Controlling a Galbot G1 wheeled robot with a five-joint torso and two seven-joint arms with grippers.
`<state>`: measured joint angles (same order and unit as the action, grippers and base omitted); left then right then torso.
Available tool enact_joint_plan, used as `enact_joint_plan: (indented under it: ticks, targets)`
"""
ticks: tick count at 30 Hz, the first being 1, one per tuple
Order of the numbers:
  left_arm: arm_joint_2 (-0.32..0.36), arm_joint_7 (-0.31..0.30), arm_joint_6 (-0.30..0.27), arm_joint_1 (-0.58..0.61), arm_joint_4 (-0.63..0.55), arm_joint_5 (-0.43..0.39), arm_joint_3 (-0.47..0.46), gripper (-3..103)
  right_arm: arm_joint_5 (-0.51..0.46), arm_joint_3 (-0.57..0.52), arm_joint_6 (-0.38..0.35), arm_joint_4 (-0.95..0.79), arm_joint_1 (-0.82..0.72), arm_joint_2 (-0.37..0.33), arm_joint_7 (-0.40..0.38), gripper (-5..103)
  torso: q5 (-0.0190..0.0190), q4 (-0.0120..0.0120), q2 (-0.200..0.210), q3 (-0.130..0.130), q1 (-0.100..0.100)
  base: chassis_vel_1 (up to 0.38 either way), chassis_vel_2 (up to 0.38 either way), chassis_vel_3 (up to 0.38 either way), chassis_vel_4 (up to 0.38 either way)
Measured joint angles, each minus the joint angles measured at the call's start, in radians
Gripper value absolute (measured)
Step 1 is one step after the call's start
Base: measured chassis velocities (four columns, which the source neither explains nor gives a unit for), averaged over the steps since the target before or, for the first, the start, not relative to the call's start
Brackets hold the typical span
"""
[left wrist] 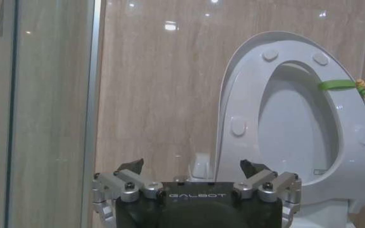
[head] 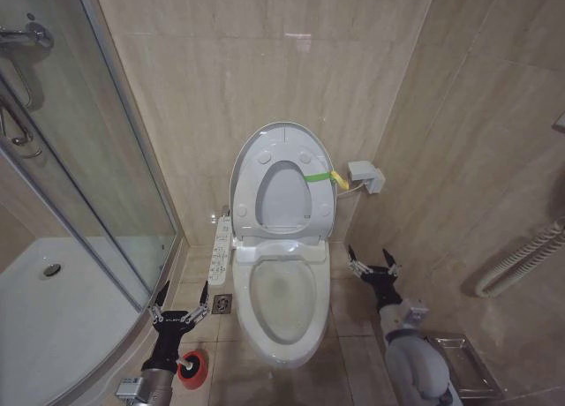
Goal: Open the toilet lid, clean the toilet bowl with a toilet brush, close the toilet lid, and flush.
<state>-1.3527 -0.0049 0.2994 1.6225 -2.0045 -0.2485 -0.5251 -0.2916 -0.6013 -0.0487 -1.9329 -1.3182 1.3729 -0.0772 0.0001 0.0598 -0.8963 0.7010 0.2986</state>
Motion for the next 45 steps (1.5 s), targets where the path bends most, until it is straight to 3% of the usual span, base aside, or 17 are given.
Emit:
enact_joint_plan:
  ticks: [17,36,45]
  targets:
    - [0.0,0.0,0.0,0.0,0.0,0.0,0.0,99,-0.138,0.036,0.007,0.171,0.228,-0.157,-0.032,100,0.0001,0.0002,0.0,0.0,0.0,0.0,0.0,0.0,0.0]
    - [0.0,0.0,0.0,0.0,0.0,0.0,0.0,99,-0.165,0.1,0.014,0.298,0.412,-0.126,-0.056,100,-0.0001,0.0,0.0,0.0,0.0,0.0,0.0,0.0,0.0]
    - [0.0,0.0,0.0,0.0,0.0,0.0,0.0,99,-0.145,0.143,0.037,0.425,0.573,-0.11,-0.059,100,-0.0003,0.0,0.0,0.0,0.0,0.0,0.0,0.0,0.0]
